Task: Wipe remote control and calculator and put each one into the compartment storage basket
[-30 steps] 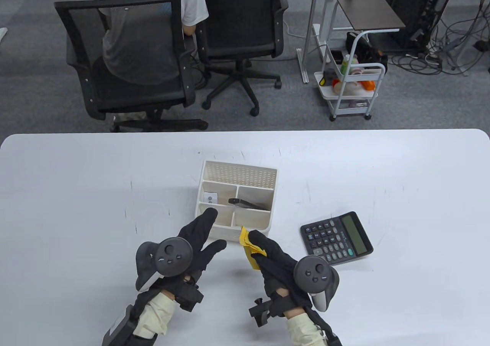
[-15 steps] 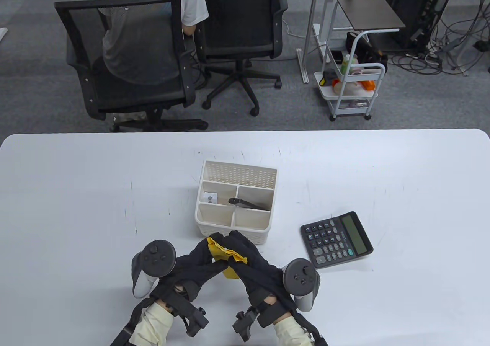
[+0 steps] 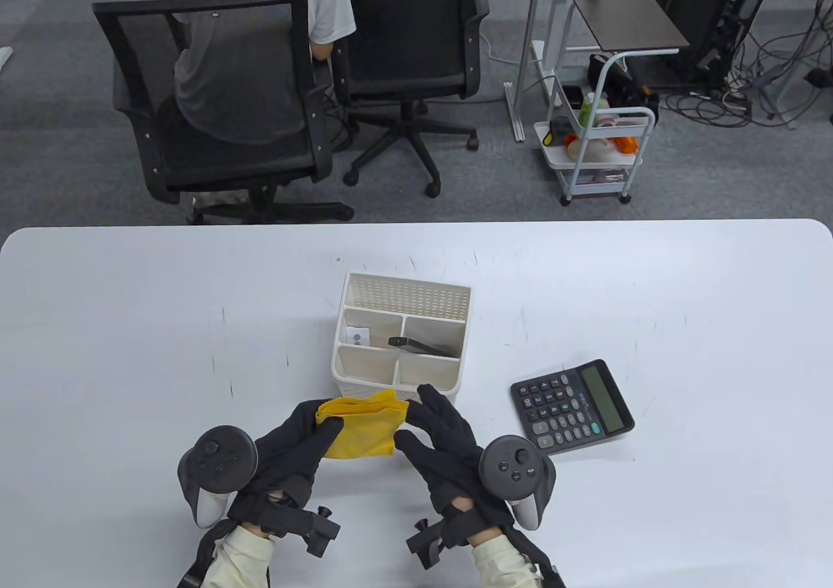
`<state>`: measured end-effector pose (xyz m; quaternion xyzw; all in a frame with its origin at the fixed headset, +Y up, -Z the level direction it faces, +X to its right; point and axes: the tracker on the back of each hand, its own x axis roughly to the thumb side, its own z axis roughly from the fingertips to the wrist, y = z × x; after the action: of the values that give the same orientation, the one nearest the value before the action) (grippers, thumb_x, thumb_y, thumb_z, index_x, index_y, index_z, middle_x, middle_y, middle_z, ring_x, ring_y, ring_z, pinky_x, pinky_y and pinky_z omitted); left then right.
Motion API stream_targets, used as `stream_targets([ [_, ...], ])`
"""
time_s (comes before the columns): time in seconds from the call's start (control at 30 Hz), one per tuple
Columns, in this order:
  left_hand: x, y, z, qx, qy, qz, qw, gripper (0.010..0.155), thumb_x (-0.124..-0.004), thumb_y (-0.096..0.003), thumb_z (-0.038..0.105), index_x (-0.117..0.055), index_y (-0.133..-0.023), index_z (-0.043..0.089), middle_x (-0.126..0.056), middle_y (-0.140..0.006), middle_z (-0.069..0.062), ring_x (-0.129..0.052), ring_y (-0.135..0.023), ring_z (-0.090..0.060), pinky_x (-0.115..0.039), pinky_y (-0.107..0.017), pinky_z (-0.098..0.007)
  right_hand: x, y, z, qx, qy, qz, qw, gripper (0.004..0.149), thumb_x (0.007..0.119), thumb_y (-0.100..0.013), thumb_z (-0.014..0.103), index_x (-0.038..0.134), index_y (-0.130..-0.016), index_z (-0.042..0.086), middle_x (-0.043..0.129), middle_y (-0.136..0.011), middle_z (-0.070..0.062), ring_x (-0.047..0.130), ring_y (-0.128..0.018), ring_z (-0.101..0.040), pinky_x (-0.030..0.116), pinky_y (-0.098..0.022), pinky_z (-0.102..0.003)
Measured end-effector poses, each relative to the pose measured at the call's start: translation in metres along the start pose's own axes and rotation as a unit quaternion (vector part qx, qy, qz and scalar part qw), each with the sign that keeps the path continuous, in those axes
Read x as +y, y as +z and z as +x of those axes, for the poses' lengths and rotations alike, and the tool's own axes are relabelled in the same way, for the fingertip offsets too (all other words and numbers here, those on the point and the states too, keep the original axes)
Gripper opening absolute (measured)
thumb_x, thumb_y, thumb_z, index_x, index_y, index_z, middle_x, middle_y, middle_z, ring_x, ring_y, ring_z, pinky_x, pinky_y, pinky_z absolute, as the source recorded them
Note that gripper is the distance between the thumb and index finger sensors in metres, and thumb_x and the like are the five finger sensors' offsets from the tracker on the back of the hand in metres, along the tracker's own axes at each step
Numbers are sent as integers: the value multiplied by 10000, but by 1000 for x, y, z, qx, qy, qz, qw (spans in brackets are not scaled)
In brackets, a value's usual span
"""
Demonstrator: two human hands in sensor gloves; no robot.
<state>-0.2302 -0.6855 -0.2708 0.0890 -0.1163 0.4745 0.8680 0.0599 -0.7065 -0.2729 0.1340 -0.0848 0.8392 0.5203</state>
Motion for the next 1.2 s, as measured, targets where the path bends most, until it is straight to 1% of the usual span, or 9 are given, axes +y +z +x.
stream_targets([
  [0.07, 9, 1, -3, 12, -14, 17, 1000, 354, -703, -552, 417, -756, -881, 298, -981, -813, -1, -1059, -680, -263, -876, -510, -480, -12, -3, 3, 4, 40, -24, 999, 682, 757, -559, 427, 627, -1082, 9, 495, -1152, -314, 392, -990, -625, 322, -569, -817],
  [0.13, 16, 2, -8, 29, -10, 27, 999, 354, -698, -555, 420, -757, -878, 287, -976, -820, -15, -1045, -692, -286, -895, -468, -429, -28, -6, 3, 21, 84, -53, 995, 707, 759, -555, 444, 602, -1099, 21, 493, -1158, -311, 383, -993, -627, 309, -572, -819],
  [0.27, 25, 3, -17, 54, 13, 43, 997, 352, -701, -554, 431, -783, -860, 276, -1003, -786, -24, -1074, -633, -276, -912, -431, -410, -54, -13, -5, 62, 138, -72, 986, 730, 726, -567, 483, 561, -1124, 41, 487, -1171, -299, 356, -1004, -625, 274, -564, -832],
  [0.43, 34, 4, -28, 77, 10, 69, 995, 350, -699, -551, 406, -779, -862, 265, -1020, -779, -54, -1113, -573, -248, -939, -390, -390, -92, -22, -38, 163, 164, -90, 969, 772, 727, -566, 491, 504, -1143, 30, 432, -1181, -310, 302, -1010, -629, 256, -568, -835],
  [0.63, 39, 3, -38, 100, 12, 75, 992, 351, -704, -548, 383, -780, -869, 266, -1059, -709, -32, -1143, -506, -218, -958, -343, -369, -134, -26, -89, 282, 218, -106, 928, 823, 742, -554, 488, 422, -1157, 29, 370, -1195, -300, 264, -1019, -618, 240, -581, -826],
  [0.77, 40, 2, -40, 104, 14, 73, 992, 356, -710, -546, 372, -787, -877, 265, -1070, -687, -21, -1146, -498, -210, -958, -340, -368, -152, -25, -115, 333, 215, -108, 912, 823, 762, -549, 460, 397, -1161, 48, 332, -1209, -271, 241, -1041, -574, 235, -609, -795],
  [0.97, 38, 1, -43, 112, 4, 68, 991, 366, -710, -548, 368, -793, -888, 261, -1074, -686, -18, -1141, -517, -215, -954, -358, -376, -171, -22, -148, 392, 203, -125, 889, 781, 781, -555, 380, 402, -1153, 49, 359, -1196, -277, 301, -1037, -545, 281, -642, -748],
  [1.1, 38, 1, -46, 120, -5, 64, 991, 367, -710, -547, 370, -792, -888, 260, -1071, -695, -17, -1136, -539, -221, -951, -376, -386, -175, -23, -165, 414, 205, -129, 877, 751, 795, -549, 332, 437, -1137, 31, 522, -1147, -271, 463, -980, -523, 347, -648, -707],
  [1.2, 37, 1, -49, 127, -4, 64, 990, 367, -709, -548, 372, -790, -888, 261, -1067, -703, -17, -1127, -561, -229, -945, -393, -395, -175, -25, -171, 418, 231, -138, 868, 719, 816, -536, 296, 488, -1121, 35, 659, -1078, -238, 546, -930, -460, 387, -650, -674],
])
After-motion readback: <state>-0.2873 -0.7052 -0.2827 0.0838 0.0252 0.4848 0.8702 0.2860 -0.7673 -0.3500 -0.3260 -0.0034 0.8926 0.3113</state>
